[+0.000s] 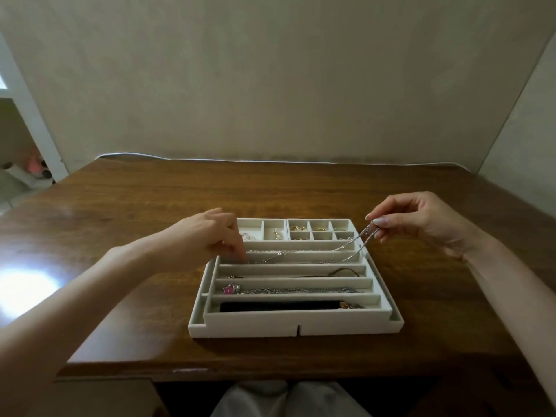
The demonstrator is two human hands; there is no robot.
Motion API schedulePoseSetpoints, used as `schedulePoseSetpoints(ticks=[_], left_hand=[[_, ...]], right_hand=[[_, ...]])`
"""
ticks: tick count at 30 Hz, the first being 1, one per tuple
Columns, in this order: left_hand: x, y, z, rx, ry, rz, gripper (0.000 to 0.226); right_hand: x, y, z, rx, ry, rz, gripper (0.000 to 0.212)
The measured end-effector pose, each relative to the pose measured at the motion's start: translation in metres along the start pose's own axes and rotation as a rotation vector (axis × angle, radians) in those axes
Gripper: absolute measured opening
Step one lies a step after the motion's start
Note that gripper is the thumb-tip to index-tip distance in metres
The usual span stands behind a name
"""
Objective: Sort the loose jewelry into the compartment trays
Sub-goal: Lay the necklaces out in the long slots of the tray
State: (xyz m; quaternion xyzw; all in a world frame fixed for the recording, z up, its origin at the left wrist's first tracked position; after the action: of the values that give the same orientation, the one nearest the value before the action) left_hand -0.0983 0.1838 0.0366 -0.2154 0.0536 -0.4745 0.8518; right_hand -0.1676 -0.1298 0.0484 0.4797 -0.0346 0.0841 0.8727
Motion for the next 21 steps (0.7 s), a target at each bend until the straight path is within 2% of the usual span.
schedulePoseSetpoints(ticks=[12,16,21], left_hand=[[0.002,0.007,-0.002,0.065,0.049,-0.025,0.013],[0.001,0.009,-0.002,0.041,0.059,-0.008,0.013],[0.001,0.01,-0.002,0.015,0.067,-0.004,0.014]], right_hand=[[-0.004,-0.003,0.011,0.209,-0.02,0.09,0.041],[-0.006,-0.009,0.01,0.209,-0.004,0.068,0.043],[-0.006,-0.011,0.007,0.085,0.015,0.019,0.05]])
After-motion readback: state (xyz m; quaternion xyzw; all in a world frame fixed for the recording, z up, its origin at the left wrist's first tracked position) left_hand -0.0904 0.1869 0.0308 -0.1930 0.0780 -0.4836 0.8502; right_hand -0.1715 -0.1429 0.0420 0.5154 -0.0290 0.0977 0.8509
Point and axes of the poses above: each hand's wrist, its own x-axis towards the middle knuckle, its own z-axis out of the back of the hand, y = z × x, the point moved 4 cm from there along x, towards the middle knuckle, and after that the axes turned 15 degrees about -x, right-handed, at the moved point
